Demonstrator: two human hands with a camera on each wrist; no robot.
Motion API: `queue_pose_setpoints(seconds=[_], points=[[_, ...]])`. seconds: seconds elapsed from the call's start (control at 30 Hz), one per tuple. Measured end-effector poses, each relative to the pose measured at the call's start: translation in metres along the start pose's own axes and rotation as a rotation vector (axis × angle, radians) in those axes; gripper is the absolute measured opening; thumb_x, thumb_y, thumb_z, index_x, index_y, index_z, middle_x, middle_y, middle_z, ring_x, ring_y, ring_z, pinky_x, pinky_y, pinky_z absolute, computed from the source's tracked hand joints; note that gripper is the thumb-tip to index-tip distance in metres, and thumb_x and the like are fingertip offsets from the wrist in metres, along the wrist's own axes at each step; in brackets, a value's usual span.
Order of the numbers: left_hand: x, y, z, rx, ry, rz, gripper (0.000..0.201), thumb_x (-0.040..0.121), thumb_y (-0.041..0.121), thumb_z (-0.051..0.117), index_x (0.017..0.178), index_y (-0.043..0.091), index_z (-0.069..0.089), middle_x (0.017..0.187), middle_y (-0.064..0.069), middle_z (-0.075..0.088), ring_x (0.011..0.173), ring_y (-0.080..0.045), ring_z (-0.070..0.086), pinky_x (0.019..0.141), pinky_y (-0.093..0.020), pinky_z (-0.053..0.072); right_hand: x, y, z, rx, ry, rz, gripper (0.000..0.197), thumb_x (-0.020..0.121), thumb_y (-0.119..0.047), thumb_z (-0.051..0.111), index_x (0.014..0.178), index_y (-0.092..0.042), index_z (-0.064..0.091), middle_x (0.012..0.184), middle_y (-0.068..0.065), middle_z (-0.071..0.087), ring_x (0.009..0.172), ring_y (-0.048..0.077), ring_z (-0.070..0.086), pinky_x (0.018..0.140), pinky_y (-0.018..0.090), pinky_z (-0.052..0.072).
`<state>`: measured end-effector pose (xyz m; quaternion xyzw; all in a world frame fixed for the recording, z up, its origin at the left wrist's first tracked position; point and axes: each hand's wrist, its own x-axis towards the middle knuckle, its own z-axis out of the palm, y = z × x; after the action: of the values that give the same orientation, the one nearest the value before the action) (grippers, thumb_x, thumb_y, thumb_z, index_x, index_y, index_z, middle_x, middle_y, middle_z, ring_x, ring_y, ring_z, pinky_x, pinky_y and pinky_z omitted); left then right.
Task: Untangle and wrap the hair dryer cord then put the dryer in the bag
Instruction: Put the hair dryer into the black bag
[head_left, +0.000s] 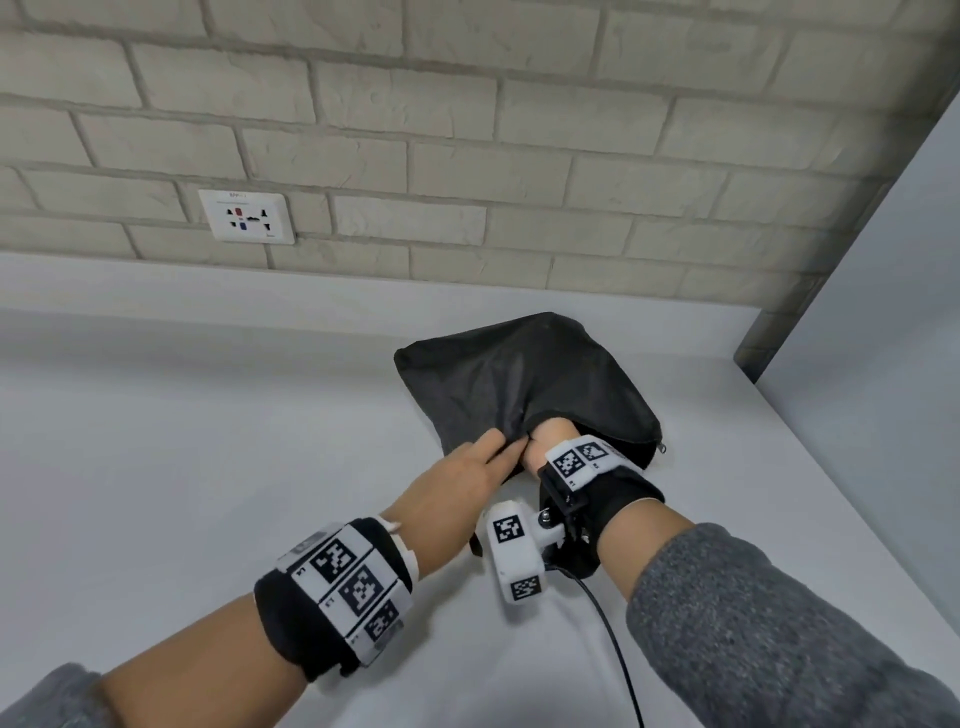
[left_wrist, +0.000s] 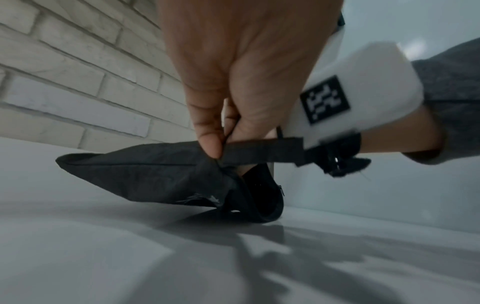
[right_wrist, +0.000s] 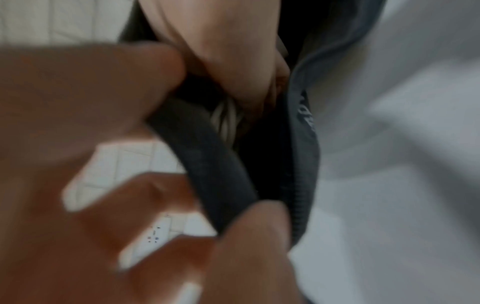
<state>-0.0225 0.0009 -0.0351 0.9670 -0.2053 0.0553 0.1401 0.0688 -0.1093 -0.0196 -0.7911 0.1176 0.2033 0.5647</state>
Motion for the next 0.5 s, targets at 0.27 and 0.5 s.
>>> queue_pose_setpoints(seconds=[0.27,0.5], points=[[-0.001,-0.045,-0.018,0.081,-0.021,-0.050,0.068,0.070,-0.019,0.041,0.127,0.018,0.045,0.123,-0.001,0.040,0.088,-0.017,0.048,0.064,-0.021,0.038,0.018,0.015,0.020,-0.252,-0.060,-0.079,0.047,0.091,-0.012,0.050,0.135,0.001,0.039,0.140,0.018,0.044,0.130,0.033,0.040,0.106,0.032,0.035],[-0.007,-0.089,-0.031,0.396,-0.390,-0.103,0.032,0.078,-0.009,0.040,0.094,0.015,0.054,0.112,0.002,0.040,0.094,-0.015,0.037,0.049,-0.015,0.022,-0.012,0.006,-0.024,-0.321,-0.393,-0.140,0.021,0.092,-0.016,0.051,0.107,-0.003,0.058,0.082,0.003,0.060,0.088,0.020,0.068,0.074,0.024,0.056]])
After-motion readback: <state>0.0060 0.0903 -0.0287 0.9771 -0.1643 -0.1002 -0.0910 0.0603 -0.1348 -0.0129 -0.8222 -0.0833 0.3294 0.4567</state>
